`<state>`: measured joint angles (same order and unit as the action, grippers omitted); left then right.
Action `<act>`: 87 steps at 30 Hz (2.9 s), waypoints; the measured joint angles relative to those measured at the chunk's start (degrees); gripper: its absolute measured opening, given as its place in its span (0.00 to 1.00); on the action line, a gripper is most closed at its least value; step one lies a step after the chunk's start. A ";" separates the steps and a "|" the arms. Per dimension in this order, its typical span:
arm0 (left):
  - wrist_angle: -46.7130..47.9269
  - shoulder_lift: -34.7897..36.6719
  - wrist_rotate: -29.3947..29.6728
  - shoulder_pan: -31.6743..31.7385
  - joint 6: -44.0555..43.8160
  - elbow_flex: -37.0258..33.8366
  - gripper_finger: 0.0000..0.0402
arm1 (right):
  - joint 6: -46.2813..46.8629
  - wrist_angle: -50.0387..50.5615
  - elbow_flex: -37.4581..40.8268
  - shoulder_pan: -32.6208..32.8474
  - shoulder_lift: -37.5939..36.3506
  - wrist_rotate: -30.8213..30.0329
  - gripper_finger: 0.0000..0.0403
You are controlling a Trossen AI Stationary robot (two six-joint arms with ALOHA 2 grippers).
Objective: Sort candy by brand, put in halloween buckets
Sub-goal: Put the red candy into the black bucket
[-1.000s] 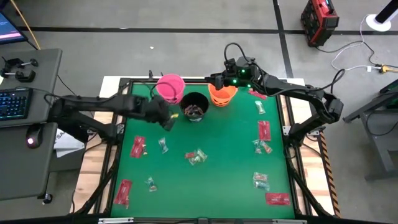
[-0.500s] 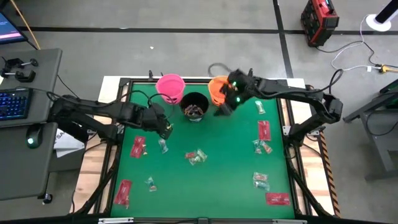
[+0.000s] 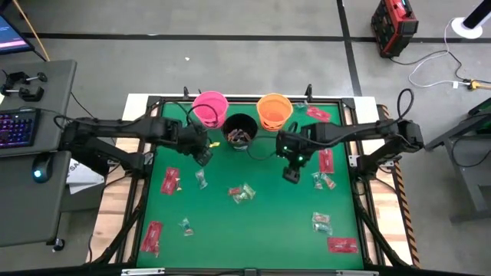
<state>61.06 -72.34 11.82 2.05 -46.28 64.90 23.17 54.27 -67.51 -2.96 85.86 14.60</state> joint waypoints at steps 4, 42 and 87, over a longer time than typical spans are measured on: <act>-0.62 3.55 -2.72 -4.24 -13.48 -7.49 0.43 | 0.86 -0.53 0.00 0.20 -0.02 -2.94 0.64; -15.97 -2.16 -4.17 -24.90 -74.70 -33.04 0.43 | -4.28 -9.18 0.00 -14.74 -0.04 -4.67 0.64; -9.93 8.84 1.15 -24.89 -50.38 -26.08 0.00 | -5.26 -13.58 0.00 -14.79 -0.04 -4.91 0.64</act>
<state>51.13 -63.50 12.97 -22.84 -96.66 38.82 17.91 40.70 -67.51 -17.76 85.82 9.69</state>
